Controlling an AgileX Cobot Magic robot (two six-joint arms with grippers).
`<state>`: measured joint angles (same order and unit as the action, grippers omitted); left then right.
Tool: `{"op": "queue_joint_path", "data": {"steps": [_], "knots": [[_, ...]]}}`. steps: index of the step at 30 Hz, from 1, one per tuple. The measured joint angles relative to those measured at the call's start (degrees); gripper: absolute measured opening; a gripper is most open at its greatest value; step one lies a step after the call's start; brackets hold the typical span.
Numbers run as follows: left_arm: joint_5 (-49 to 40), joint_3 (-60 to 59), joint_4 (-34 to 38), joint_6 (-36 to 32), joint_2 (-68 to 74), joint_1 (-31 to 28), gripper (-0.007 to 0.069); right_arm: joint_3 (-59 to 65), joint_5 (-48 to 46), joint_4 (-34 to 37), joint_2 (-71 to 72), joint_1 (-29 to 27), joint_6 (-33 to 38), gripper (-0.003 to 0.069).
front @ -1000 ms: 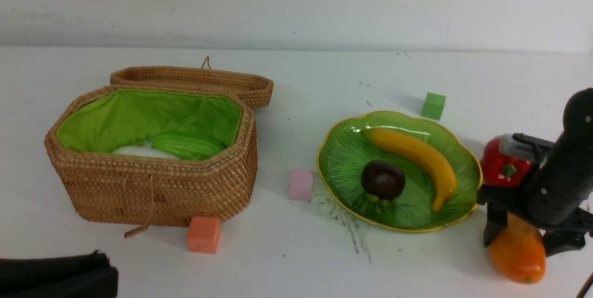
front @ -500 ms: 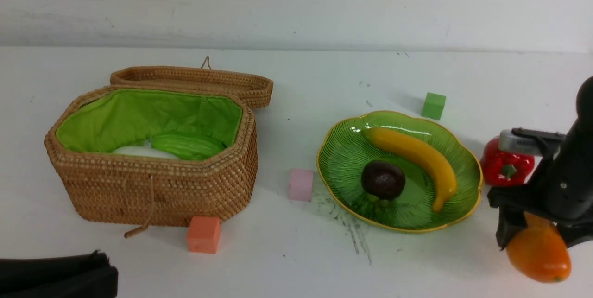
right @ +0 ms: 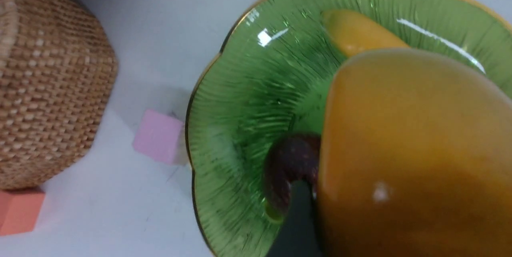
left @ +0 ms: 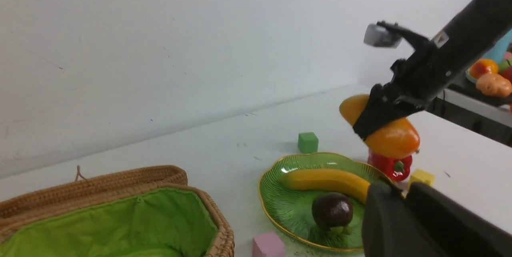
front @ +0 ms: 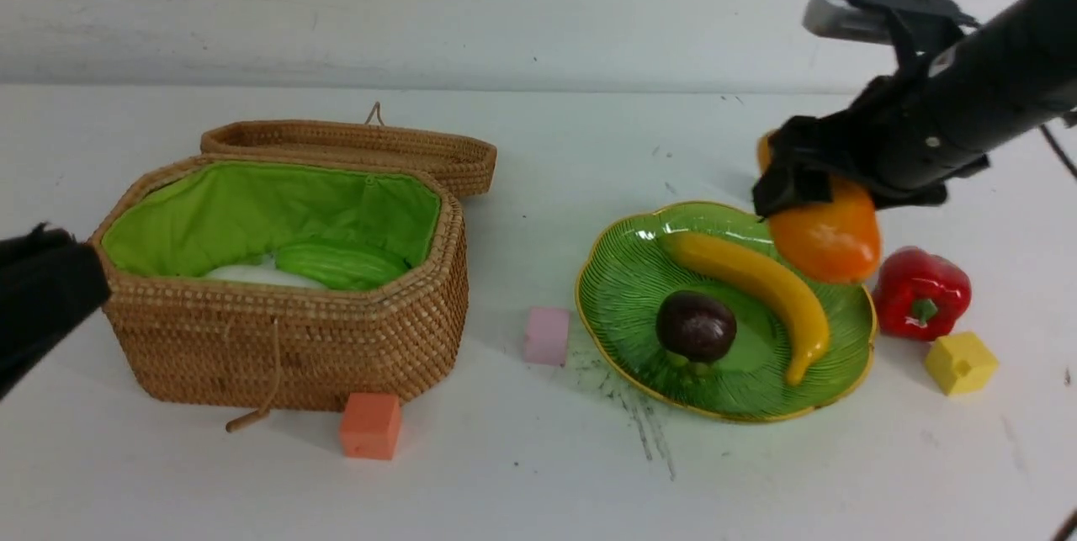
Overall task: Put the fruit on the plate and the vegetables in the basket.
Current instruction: Use the right arm to grab a mango and put it into the right plate
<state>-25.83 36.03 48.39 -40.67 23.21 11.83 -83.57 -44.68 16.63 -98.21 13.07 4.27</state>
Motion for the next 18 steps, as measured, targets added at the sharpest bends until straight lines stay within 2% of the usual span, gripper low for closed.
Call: {"op": "queue_joint_path", "data": {"steps": [5,11,18], "knots": [[0.6,0.0,0.1,0.0,0.0,0.0,0.0067,0.0,4.1,-0.1,-6.2,0.3,0.1,0.0566],[-0.1,0.0,0.1,0.0,0.0,0.0,0.0068,0.0,3.7,-0.1,-9.8,0.3,0.2,0.0571],[-2.2,0.0,0.1,0.0,0.0,0.0,0.0068,-0.7,0.7,-0.4,-9.3,0.3,0.2,0.0678]]}}
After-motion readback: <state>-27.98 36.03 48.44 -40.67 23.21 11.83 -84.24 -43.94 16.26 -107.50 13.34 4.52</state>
